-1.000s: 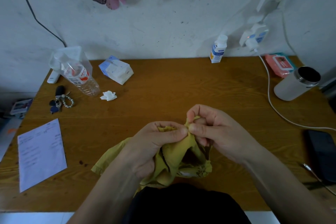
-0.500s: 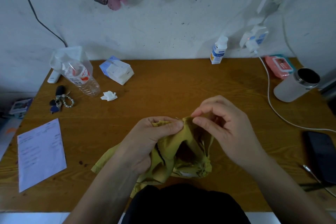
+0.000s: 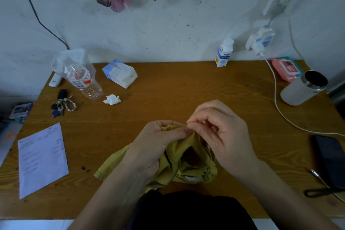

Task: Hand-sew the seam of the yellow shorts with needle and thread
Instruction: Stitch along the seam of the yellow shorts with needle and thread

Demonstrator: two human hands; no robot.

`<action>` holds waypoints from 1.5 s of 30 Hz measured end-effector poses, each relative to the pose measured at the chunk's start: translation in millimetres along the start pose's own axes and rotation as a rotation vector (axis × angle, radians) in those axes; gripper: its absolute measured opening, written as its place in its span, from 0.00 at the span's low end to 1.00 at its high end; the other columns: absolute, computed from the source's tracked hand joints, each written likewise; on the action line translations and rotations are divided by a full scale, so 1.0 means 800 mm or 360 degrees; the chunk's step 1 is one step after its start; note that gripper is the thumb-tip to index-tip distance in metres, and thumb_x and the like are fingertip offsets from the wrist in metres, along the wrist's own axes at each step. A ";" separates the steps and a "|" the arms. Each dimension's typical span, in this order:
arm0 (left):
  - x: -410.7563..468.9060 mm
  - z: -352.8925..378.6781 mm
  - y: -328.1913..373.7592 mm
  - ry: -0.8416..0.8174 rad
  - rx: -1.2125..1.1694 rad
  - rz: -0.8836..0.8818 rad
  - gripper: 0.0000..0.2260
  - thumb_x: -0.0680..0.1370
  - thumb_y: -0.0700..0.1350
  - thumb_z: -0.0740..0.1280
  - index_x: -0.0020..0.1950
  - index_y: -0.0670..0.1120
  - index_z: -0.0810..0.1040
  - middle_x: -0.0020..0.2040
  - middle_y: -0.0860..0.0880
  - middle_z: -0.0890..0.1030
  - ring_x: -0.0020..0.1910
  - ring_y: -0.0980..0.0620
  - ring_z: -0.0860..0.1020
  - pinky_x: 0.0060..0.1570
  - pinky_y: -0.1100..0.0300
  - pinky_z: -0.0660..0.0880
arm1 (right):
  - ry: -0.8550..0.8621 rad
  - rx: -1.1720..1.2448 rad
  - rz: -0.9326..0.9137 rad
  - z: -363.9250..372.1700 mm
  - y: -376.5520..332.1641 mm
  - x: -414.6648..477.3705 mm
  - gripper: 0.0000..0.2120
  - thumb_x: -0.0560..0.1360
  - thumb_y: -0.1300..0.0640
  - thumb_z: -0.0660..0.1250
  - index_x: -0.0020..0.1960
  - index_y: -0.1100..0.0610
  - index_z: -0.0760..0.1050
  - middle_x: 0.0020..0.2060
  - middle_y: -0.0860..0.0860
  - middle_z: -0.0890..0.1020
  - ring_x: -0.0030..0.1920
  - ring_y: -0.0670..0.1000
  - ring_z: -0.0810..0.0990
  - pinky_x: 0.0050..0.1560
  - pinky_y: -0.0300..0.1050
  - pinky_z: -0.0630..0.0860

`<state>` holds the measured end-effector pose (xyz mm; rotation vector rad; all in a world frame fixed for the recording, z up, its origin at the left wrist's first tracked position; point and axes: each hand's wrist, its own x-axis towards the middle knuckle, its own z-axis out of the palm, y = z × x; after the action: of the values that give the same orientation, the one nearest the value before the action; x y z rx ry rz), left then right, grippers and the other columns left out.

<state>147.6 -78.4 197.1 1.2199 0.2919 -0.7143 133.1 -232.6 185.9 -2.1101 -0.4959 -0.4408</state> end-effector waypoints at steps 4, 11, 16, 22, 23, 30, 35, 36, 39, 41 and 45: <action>0.003 0.000 -0.003 0.0033 0.0027 0.0000 0.05 0.60 0.39 0.73 0.33 0.40 0.84 0.31 0.41 0.83 0.29 0.47 0.82 0.32 0.58 0.80 | -0.0075 -0.0171 -0.0051 0.011 0.008 0.000 0.09 0.76 0.60 0.61 0.41 0.61 0.77 0.40 0.51 0.78 0.41 0.47 0.76 0.40 0.44 0.75; 0.009 0.009 0.000 0.0032 -0.0169 -0.0100 0.07 0.70 0.35 0.69 0.33 0.39 0.83 0.31 0.40 0.82 0.29 0.46 0.82 0.30 0.60 0.79 | 0.0319 -0.0035 -0.0089 0.040 0.017 -0.004 0.08 0.76 0.66 0.59 0.41 0.64 0.75 0.41 0.54 0.76 0.43 0.47 0.73 0.44 0.39 0.72; 0.015 0.005 -0.004 0.0263 -0.0103 -0.0010 0.04 0.73 0.35 0.69 0.40 0.36 0.82 0.35 0.38 0.83 0.34 0.44 0.83 0.38 0.55 0.81 | 0.0121 -0.0140 0.0040 0.045 0.027 0.001 0.09 0.78 0.60 0.58 0.42 0.61 0.73 0.39 0.50 0.75 0.40 0.46 0.71 0.40 0.37 0.67; 0.014 0.013 -0.004 0.0175 -0.0272 -0.0142 0.07 0.74 0.35 0.67 0.36 0.36 0.79 0.27 0.43 0.79 0.25 0.50 0.79 0.27 0.62 0.78 | 0.0270 -0.0173 -0.0098 0.051 0.023 0.005 0.09 0.75 0.67 0.55 0.38 0.62 0.71 0.36 0.55 0.75 0.38 0.49 0.68 0.39 0.39 0.65; 0.015 0.014 -0.004 0.0165 -0.0330 -0.0192 0.08 0.74 0.35 0.67 0.34 0.37 0.79 0.26 0.43 0.79 0.25 0.50 0.79 0.27 0.62 0.78 | 0.0316 -0.0166 -0.0121 0.052 0.022 0.006 0.09 0.74 0.67 0.55 0.38 0.63 0.71 0.36 0.55 0.75 0.39 0.49 0.69 0.40 0.38 0.65; 0.018 0.005 -0.004 0.0189 -0.0248 -0.0104 0.03 0.68 0.36 0.70 0.38 0.38 0.84 0.33 0.40 0.83 0.31 0.46 0.82 0.32 0.58 0.80 | 0.0383 0.0072 0.0057 0.052 0.009 0.019 0.09 0.77 0.64 0.57 0.42 0.62 0.73 0.37 0.52 0.77 0.39 0.49 0.74 0.41 0.39 0.70; 0.015 -0.016 -0.003 0.0407 0.0063 0.0175 0.06 0.72 0.40 0.71 0.36 0.44 0.85 0.36 0.39 0.84 0.35 0.44 0.84 0.37 0.56 0.80 | 0.0361 0.1416 0.0858 0.018 0.005 0.032 0.11 0.80 0.61 0.54 0.41 0.56 0.70 0.29 0.47 0.76 0.26 0.42 0.66 0.26 0.33 0.62; 0.013 -0.020 -0.003 0.0429 0.0076 0.0196 0.05 0.73 0.40 0.71 0.37 0.44 0.85 0.36 0.39 0.84 0.35 0.44 0.84 0.36 0.56 0.80 | 0.0386 0.1658 0.1036 0.010 0.009 0.034 0.11 0.80 0.60 0.54 0.40 0.56 0.69 0.27 0.47 0.74 0.25 0.43 0.65 0.24 0.33 0.61; 0.009 -0.030 0.000 0.0520 0.0098 0.0281 0.07 0.74 0.40 0.70 0.37 0.46 0.85 0.36 0.40 0.85 0.34 0.45 0.84 0.33 0.58 0.80 | 0.0533 0.1925 0.1303 -0.012 0.024 0.033 0.11 0.80 0.60 0.53 0.40 0.57 0.69 0.25 0.47 0.69 0.24 0.43 0.64 0.22 0.33 0.62; 0.006 -0.035 0.003 0.0582 0.0070 0.0328 0.09 0.74 0.39 0.70 0.35 0.47 0.85 0.35 0.41 0.85 0.33 0.46 0.84 0.31 0.59 0.79 | 0.0680 0.2004 0.1356 -0.027 0.034 0.030 0.11 0.80 0.59 0.54 0.41 0.57 0.70 0.25 0.46 0.68 0.24 0.43 0.64 0.23 0.33 0.63; 0.002 -0.045 0.008 0.0661 0.0007 0.0397 0.09 0.73 0.38 0.70 0.33 0.46 0.85 0.34 0.43 0.85 0.32 0.48 0.84 0.29 0.62 0.78 | 0.0974 0.2090 0.1402 -0.055 0.053 0.016 0.09 0.79 0.58 0.55 0.42 0.56 0.70 0.26 0.45 0.68 0.25 0.42 0.64 0.24 0.32 0.64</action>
<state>159.1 -44.5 188.7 1.3760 0.4701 -0.2416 159.7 -289.2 186.1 -0.6871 0.4477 -0.1189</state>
